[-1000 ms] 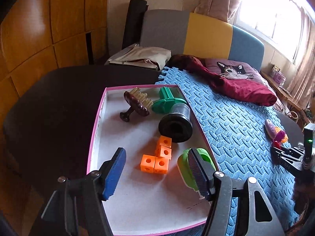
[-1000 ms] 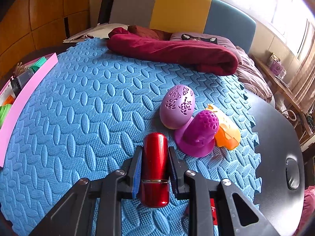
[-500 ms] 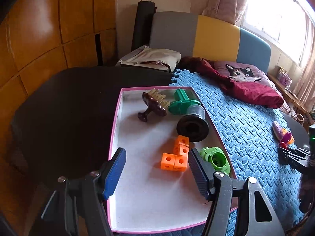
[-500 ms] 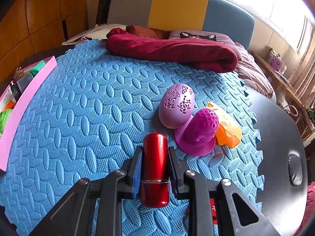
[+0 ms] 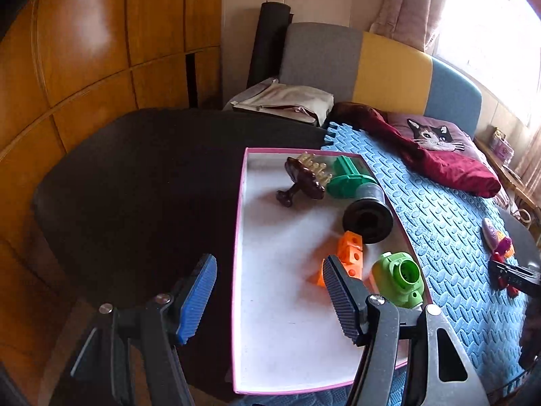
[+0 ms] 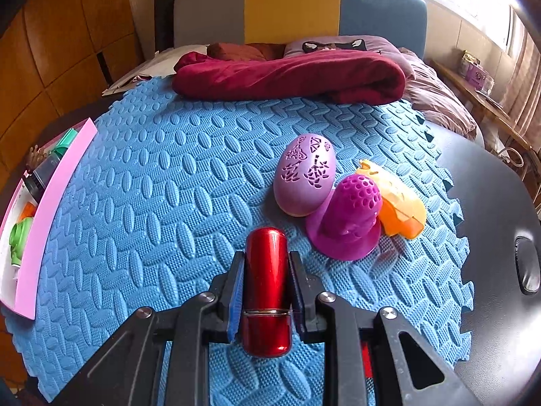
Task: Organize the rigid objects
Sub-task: 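Hold the red tube in the right tool above the mat, then carry the red tube into the tray with the right tool and release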
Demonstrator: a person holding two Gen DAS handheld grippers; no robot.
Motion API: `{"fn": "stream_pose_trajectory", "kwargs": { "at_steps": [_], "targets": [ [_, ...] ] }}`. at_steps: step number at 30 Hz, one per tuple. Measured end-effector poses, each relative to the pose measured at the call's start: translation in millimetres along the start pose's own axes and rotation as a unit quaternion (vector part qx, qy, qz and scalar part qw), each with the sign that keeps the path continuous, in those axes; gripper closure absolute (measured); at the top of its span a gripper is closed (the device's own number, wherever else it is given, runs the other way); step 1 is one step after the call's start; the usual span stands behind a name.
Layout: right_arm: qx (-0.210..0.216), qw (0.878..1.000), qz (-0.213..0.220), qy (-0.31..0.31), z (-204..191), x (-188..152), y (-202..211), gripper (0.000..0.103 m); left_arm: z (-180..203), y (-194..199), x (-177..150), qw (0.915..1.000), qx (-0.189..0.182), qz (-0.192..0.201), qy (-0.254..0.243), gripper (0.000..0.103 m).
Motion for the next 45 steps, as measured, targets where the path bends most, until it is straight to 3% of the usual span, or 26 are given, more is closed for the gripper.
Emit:
{"fn": "stream_pose_trajectory", "kwargs": {
  "at_steps": [5, 14, 19, 26, 34, 39, 45],
  "targets": [
    [-0.006, 1.000, -0.006, -0.014, -2.2, 1.9, 0.2, 0.079, -5.7, 2.2, -0.3, 1.0000, 0.001, 0.004, 0.002, 0.037],
    [0.051, 0.998, 0.001, -0.041, -41.3, 5.4, 13.0, 0.080, -18.6, 2.6, -5.2, 0.9999, 0.000, 0.003, 0.014, 0.037],
    [0.105, 0.993, 0.008, -0.043, -78.4, 10.2, 28.0, 0.080, -23.5, 0.0, -9.8, 0.9998, 0.000, -0.001, 0.018, 0.037],
    [0.191, 0.981, 0.015, 0.010, -156.5, 7.8, 58.8, 0.080, -28.3, -2.9, -12.3, 0.9996, 0.000, -0.003, 0.028, 0.037],
    [0.263, 0.962, 0.008, 0.077, -241.7, -20.2, 88.0, 0.080, -40.8, -2.2, -14.8, 0.9992, 0.009, -0.003, 0.039, 0.037],
    [0.280, 0.955, 0.001, 0.100, -265.1, -38.1, 94.9, 0.080, -47.6, -2.5, -18.2, 0.9989, 0.014, -0.005, 0.045, 0.037],
    [0.269, 0.956, -0.013, 0.118, -284.2, -53.6, 83.4, 0.080, -48.0, -3.0, -19.7, 0.9988, 0.015, -0.007, 0.046, 0.037]
  ]
}}
Point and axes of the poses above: each gripper's, at about its wrist camera, not at the fingertips, and y roughly against the way its jaws point, z to its right, x to its top, the point moved 8 cm from there along -y, roughly the way its jaws point, and after that the axes turned 9 degrees about -y, right-handed, at the moved point
